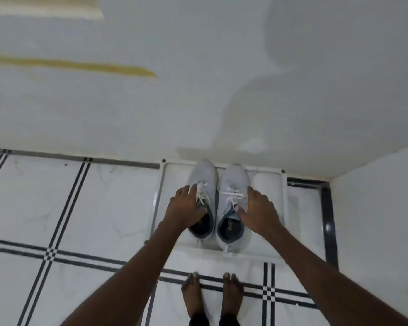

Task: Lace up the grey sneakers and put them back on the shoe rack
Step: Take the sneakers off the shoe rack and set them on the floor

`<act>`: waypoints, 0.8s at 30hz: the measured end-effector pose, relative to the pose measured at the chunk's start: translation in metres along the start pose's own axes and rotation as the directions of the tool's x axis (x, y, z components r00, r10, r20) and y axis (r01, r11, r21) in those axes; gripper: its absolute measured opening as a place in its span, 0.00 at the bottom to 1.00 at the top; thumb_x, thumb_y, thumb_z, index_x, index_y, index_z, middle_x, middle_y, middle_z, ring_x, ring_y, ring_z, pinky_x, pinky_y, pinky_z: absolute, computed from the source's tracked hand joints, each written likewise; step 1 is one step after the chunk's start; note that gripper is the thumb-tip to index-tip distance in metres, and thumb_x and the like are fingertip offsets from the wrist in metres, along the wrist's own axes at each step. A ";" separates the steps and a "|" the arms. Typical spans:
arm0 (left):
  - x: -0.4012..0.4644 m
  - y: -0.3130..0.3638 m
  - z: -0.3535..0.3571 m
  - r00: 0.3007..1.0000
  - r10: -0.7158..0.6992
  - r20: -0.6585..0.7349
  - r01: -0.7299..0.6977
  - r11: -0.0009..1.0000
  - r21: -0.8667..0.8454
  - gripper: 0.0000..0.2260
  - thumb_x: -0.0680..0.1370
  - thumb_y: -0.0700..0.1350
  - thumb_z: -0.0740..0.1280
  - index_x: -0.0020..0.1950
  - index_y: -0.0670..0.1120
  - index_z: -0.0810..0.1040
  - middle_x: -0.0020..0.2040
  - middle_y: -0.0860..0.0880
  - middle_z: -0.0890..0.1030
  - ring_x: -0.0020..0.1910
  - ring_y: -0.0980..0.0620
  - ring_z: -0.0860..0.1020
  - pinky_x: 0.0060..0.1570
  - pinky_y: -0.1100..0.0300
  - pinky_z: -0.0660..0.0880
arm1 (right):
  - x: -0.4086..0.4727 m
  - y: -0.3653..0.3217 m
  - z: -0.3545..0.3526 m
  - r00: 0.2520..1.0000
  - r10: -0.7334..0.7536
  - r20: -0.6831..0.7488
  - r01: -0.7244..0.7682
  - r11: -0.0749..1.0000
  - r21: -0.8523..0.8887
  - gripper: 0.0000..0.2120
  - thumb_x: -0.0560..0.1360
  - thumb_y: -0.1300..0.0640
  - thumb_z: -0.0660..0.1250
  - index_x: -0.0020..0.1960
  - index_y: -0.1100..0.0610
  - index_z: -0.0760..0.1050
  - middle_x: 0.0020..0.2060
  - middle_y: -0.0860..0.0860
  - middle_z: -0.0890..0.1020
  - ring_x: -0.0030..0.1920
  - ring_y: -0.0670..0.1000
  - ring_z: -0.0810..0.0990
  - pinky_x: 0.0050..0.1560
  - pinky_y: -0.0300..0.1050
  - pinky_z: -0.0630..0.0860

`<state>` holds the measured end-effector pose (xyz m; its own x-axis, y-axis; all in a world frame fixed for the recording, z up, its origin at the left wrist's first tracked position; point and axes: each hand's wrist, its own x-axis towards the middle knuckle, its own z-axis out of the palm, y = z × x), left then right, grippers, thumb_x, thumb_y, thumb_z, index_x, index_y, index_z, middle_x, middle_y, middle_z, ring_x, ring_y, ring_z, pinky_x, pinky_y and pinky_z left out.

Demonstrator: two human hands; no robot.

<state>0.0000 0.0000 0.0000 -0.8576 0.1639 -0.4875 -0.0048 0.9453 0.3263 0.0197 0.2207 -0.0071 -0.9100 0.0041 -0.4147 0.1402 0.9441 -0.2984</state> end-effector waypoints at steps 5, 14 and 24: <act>0.028 -0.032 0.054 0.989 -0.130 0.077 0.135 0.988 -0.078 0.35 0.75 0.46 0.68 0.77 0.45 0.56 0.65 0.38 0.74 0.57 0.36 0.78 0.50 0.46 0.76 | 0.012 0.020 0.069 0.950 0.234 0.204 -0.271 0.946 0.178 0.23 0.71 0.52 0.69 0.60 0.63 0.69 0.53 0.60 0.81 0.54 0.63 0.80 0.47 0.47 0.72; 0.018 -0.037 0.067 0.973 -0.178 -0.148 0.153 0.974 -0.165 0.24 0.75 0.38 0.63 0.72 0.46 0.70 0.53 0.39 0.84 0.50 0.36 0.81 0.50 0.47 0.78 | 0.014 0.015 0.086 0.939 0.332 0.091 -0.344 0.901 0.263 0.11 0.70 0.62 0.67 0.51 0.64 0.74 0.48 0.63 0.82 0.49 0.66 0.81 0.45 0.49 0.73; -0.073 -0.033 0.022 0.947 -0.150 -0.283 0.063 0.954 -0.294 0.27 0.74 0.37 0.67 0.74 0.48 0.71 0.58 0.42 0.84 0.56 0.40 0.81 0.53 0.56 0.74 | -0.066 -0.005 0.035 0.964 0.253 -0.078 -0.219 0.927 0.306 0.05 0.73 0.61 0.65 0.46 0.63 0.73 0.42 0.62 0.82 0.40 0.62 0.78 0.40 0.46 0.68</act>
<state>0.0743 -0.0372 0.0073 -0.9571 -0.0662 -0.2820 -0.2100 0.8290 0.5183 0.0924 0.2047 -0.0083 -0.8725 0.2689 -0.4080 0.4482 0.7730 -0.4489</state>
